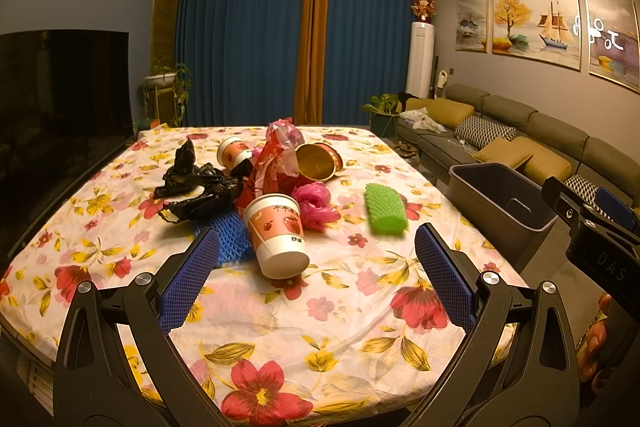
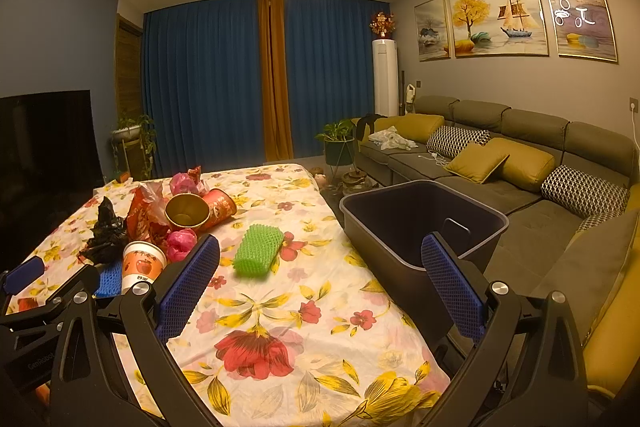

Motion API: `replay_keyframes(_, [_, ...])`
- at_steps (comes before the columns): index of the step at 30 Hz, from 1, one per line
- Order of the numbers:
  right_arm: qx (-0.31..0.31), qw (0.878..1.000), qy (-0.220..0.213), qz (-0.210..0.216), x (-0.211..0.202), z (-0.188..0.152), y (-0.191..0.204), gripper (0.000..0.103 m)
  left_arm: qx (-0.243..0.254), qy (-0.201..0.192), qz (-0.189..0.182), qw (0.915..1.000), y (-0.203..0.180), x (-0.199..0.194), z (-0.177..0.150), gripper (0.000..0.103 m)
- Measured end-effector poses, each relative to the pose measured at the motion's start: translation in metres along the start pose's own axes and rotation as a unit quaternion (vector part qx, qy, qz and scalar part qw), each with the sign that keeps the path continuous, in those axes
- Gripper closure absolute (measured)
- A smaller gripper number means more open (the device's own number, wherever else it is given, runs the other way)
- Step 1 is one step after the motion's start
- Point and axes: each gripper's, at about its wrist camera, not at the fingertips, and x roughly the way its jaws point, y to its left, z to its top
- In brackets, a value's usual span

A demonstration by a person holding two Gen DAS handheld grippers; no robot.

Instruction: Collect trash

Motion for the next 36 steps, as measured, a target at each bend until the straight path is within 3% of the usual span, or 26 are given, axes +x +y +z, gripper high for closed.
replay_keyframes(36, [-0.002,1.0,-0.001,0.0,0.0004,0.0,0.001,0.005,0.0,0.0,0.004,1.0,-0.0019,0.0006,0.001,0.006])
